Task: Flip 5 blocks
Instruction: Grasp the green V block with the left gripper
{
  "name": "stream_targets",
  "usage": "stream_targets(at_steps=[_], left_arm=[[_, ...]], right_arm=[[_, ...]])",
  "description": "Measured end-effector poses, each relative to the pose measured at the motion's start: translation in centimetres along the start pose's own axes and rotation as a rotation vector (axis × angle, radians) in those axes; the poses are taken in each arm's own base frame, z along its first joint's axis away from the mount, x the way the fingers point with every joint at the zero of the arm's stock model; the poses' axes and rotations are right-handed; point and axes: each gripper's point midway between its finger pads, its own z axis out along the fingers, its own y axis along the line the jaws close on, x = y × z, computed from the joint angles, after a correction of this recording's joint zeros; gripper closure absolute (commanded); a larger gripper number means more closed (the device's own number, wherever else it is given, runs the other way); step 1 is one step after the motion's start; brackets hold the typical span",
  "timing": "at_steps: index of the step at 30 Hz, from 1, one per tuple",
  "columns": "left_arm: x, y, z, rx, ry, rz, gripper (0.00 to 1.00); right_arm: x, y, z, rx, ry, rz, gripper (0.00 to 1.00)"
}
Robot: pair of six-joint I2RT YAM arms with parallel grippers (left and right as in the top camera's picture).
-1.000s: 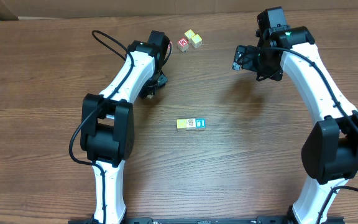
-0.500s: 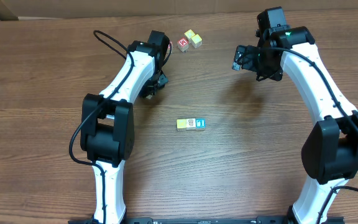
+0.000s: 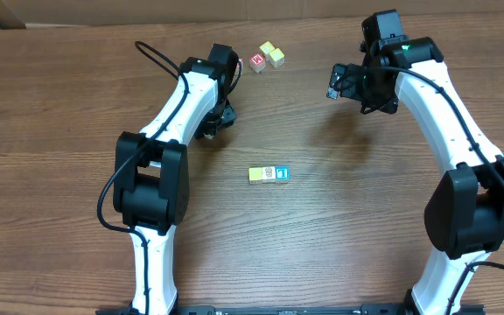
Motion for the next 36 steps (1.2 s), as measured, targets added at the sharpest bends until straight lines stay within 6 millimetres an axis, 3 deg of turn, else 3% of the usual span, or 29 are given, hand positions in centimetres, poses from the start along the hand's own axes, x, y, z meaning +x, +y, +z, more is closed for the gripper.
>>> stream_targets(at_steps=[10,17,22,36], left_arm=[[0.5,-0.1,2.1,0.011,-0.01,-0.103,0.56],[0.2,0.7,2.1,0.001,0.006,-0.133,0.67],[-0.9,0.6,1.3,0.017,-0.01,-0.137,0.68],[-0.8,0.2,0.7,0.039,0.007,0.077,0.75]], right_arm=[[0.0,0.0,0.0,0.0,0.0,0.0,0.0],[0.0,0.0,0.0,0.0,0.0,0.0,0.0],[0.0,0.0,0.0,0.0,0.0,0.0,0.0],[0.0,0.0,0.0,0.0,0.0,0.0,0.0]])
